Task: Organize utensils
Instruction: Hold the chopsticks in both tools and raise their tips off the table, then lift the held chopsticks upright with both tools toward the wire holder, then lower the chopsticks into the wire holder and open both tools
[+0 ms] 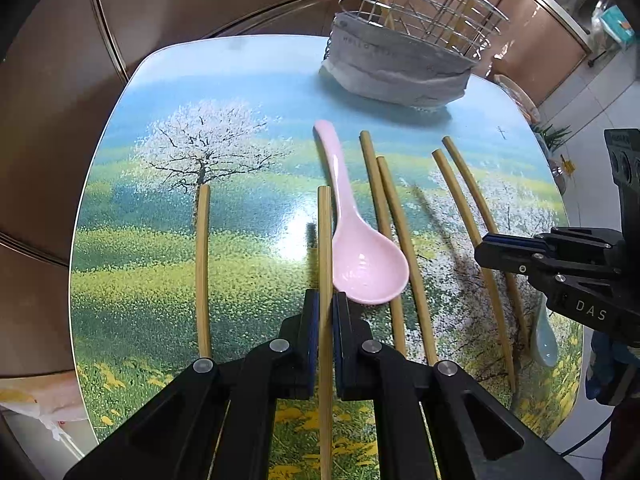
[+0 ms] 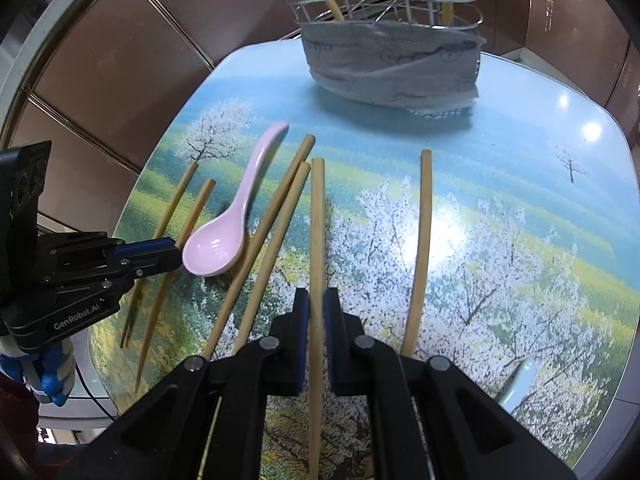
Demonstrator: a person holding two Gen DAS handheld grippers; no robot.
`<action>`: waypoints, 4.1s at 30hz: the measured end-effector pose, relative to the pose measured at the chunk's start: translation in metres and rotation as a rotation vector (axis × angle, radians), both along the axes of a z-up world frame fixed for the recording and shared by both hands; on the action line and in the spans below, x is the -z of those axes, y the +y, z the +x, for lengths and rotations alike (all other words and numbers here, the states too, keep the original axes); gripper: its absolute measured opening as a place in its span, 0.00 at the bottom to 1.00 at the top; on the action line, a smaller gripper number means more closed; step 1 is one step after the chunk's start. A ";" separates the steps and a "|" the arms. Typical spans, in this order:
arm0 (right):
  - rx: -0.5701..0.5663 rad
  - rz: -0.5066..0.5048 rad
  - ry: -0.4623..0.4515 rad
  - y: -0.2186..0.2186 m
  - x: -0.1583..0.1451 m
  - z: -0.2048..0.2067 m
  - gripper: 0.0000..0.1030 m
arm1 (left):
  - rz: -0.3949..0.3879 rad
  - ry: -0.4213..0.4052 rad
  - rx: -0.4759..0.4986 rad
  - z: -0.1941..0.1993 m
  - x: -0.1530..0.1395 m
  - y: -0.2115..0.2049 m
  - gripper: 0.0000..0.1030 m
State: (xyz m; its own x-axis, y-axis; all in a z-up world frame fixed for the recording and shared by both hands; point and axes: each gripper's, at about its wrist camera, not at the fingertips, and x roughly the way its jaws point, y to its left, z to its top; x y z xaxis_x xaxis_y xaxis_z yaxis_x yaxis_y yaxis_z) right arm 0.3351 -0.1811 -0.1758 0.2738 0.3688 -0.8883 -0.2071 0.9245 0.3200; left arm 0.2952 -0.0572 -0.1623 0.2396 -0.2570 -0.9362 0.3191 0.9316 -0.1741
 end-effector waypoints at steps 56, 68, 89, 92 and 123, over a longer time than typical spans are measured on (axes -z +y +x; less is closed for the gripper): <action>0.057 0.085 -0.260 -0.020 -0.117 -0.049 0.06 | -0.049 -0.184 -0.014 -0.021 -0.102 -0.001 0.06; 0.093 0.076 -0.439 -0.025 -0.202 -0.036 0.06 | -0.181 -0.355 -0.044 0.000 -0.190 -0.004 0.06; 0.220 -0.027 -0.760 -0.060 -0.261 0.078 0.06 | -0.455 -0.845 -0.277 0.128 -0.223 -0.051 0.05; 0.219 -0.029 -0.784 -0.061 -0.241 0.089 0.06 | -0.452 -0.906 -0.345 0.134 -0.199 -0.050 0.06; 0.195 -0.041 -0.715 -0.064 -0.160 0.049 0.08 | -0.228 -0.942 -0.323 0.088 -0.155 -0.050 0.43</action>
State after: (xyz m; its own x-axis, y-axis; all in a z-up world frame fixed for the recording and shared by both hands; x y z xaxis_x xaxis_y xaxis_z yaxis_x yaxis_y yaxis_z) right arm 0.3836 -0.2456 -0.0160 0.8476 0.2250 -0.4806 -0.1831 0.9741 0.1330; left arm 0.3832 -0.1069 -0.0071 0.9426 -0.1984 -0.2685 0.1574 0.9734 -0.1667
